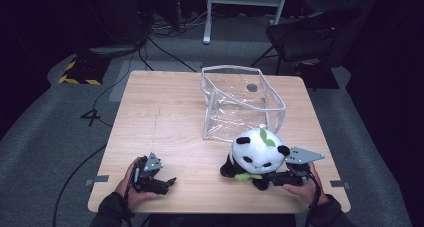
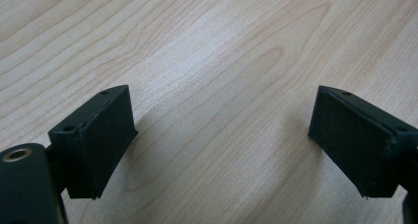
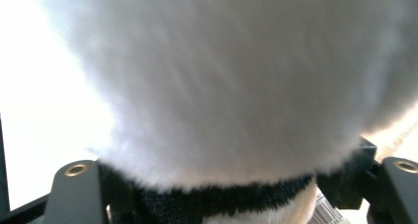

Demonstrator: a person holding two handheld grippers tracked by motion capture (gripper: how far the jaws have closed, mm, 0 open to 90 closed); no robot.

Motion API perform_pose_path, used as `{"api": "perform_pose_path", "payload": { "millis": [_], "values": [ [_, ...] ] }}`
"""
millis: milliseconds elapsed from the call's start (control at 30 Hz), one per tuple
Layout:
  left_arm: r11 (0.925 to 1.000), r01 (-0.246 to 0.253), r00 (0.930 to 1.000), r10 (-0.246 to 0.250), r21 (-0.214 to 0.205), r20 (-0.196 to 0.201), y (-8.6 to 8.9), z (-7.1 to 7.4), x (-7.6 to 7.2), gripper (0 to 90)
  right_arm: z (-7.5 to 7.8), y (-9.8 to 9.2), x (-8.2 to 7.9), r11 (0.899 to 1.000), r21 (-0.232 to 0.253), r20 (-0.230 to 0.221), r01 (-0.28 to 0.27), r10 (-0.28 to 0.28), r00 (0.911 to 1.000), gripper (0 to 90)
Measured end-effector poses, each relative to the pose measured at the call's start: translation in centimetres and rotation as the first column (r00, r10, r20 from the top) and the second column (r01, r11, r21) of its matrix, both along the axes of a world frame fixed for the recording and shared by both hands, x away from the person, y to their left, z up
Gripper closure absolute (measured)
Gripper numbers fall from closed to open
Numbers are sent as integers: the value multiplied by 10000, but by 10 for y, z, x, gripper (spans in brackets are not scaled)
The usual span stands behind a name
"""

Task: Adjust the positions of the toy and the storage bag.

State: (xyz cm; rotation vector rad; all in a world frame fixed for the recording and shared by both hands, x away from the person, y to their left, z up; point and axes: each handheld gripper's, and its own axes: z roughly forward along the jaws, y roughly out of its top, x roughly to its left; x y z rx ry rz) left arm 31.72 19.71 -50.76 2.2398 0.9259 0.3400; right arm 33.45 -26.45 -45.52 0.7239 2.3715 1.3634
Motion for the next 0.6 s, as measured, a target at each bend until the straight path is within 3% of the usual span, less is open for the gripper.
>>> {"api": "perform_pose_path", "payload": {
  "millis": [233, 267, 367, 400, 600],
  "values": [
    [10000, -2, 10000, 2, -4, 0, 0, 0, 0, 104, 0, -21, 1, 9987, 25, -34, 515, -515, 9987, 285],
    [10000, 11, 10000, -11, 8, 8, 0, 0, 0, 104, 0, -33, 1, 9968, -18, 20, 797, -797, 9968, 285],
    [10000, 1, 10000, -1, -4, -1, 0, 0, 0, 104, 0, -44, 1, 9944, -5, 33, 1058, -1057, 9944, 283],
    [10000, 9, 10000, -9, -12, -4, 0, 0, 0, 104, 0, -57, 0, 9891, -24, 40, 1473, -1473, 9891, 282],
    [10000, 36, 10000, -36, 56, 7, -3, 0, 6, 87, 0, -79, -4, 9821, 56, -2, 1884, -1884, 9821, 277]
  ]
}}
